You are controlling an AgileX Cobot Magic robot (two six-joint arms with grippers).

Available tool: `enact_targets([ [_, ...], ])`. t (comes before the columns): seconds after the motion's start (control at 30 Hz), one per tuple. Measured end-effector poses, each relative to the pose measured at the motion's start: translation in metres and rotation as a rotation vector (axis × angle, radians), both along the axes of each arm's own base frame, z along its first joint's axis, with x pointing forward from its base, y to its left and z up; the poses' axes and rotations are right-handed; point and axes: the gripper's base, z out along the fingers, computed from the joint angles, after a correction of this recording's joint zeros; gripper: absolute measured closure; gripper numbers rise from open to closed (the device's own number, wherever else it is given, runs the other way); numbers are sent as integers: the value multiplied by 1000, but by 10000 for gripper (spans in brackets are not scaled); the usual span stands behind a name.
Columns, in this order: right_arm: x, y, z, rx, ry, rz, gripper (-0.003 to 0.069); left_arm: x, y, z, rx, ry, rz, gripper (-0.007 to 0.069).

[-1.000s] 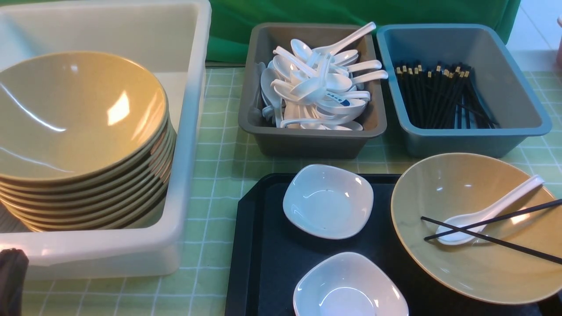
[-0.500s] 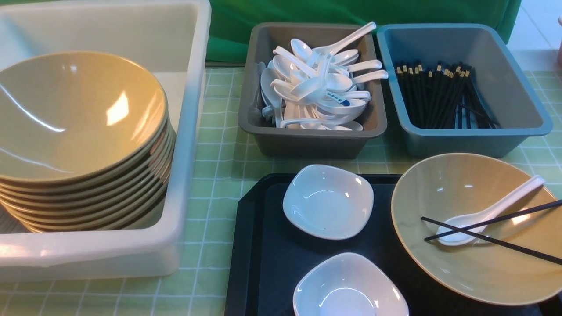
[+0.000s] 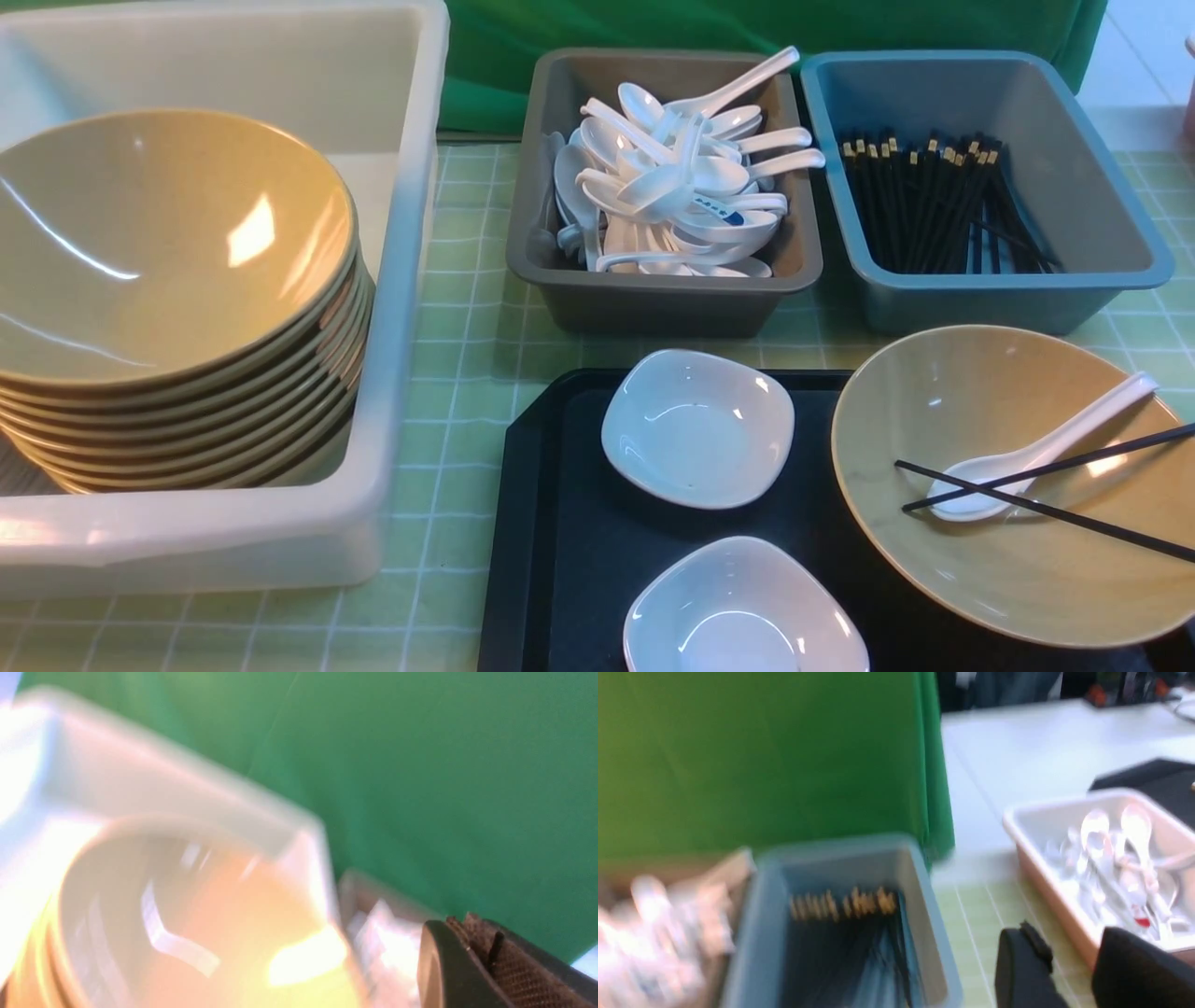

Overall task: On green table put chopsticks spoon bowls plates into blue grey white boxes.
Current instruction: 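Move the grippers toward the tableware on the black tray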

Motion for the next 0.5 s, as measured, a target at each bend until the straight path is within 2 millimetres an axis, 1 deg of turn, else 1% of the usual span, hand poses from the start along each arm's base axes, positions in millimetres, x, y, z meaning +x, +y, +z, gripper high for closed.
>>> enact_targets([
  [0.1, 18, 10, -16, -49, 122, 101, 424, 7, -3, -8, 9, 75, -32, 626],
  [0.2, 31, 30, -39, -107, 332, 272, 424, 5, -15, -9, 30, 101, -135, 626],
  [0.23, 35, 34, -45, -129, 385, 313, 424, 3, -19, -10, 41, 109, -179, 626],
  [0.27, 37, 42, -53, -158, 486, 391, 424, 1, -27, -11, 71, 126, -253, 626],
  [0.3, 38, 44, -55, -157, 504, 400, 424, 0, -28, -12, 75, 129, -266, 626],
  [0.33, 42, 51, -63, -193, 626, 489, 424, -5, -40, -14, 103, 150, -387, 626],
  [0.37, 46, 57, -68, -209, 702, 543, 424, -7, -46, -15, 115, 156, -452, 626],
  [0.4, 53, 64, -71, -228, 767, 598, 424, -12, -55, -15, 133, 153, -553, 626],
  [0.43, 58, 69, -71, -260, 796, 644, 421, -17, -62, -15, 137, 145, -642, 626],
  [0.47, 58, 70, -71, -262, 796, 649, 421, -18, -64, -15, 141, 142, -659, 626],
  [0.5, 64, 79, -72, -334, 819, 723, 407, -23, -73, -14, 168, 116, -771, 626],
])
